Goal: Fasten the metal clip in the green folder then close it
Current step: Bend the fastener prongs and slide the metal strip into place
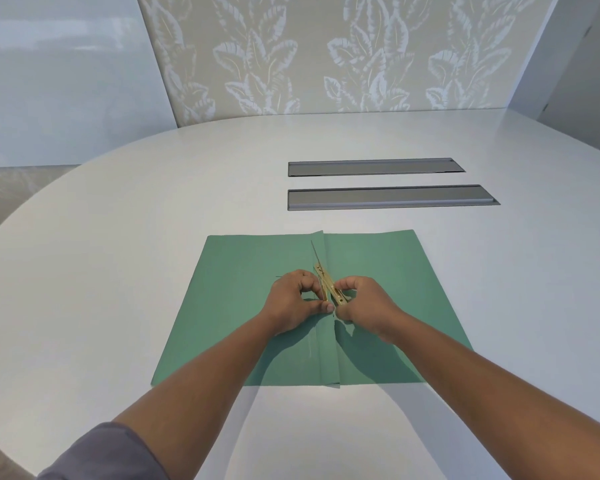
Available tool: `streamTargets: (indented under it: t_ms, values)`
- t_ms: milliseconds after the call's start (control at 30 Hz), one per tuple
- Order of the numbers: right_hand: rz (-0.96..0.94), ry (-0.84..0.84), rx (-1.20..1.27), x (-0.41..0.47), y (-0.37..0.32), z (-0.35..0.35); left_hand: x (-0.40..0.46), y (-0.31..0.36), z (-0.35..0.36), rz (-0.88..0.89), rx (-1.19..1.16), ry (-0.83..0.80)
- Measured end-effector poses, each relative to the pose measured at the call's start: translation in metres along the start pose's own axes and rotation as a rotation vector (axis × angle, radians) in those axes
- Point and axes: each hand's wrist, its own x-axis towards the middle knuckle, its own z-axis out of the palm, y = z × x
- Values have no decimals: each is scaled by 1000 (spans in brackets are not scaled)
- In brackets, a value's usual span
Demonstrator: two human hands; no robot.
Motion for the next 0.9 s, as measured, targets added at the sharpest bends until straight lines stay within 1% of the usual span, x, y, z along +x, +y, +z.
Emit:
streamTargets:
  t_ms: [100,233,433,633,767,900]
  values:
    - [-77,20,-137,-4,3,1,1,1,1,1,0,8]
    - [-196,154,-267,-7,3,1,3,-1,3,-1,-7,10]
    - [-235,285,-188,-9,-5,-7,4,-4,4,6,-54,14]
    - [-295,354,-111,-7,-4,-8,4,-3,5,55,109,34]
    - [-302,364,-81,-5,-2,-4,6,0,4,57,218,-2]
    - [-273,358,-75,-4,-1,-4,8,0,4,54,257,-36]
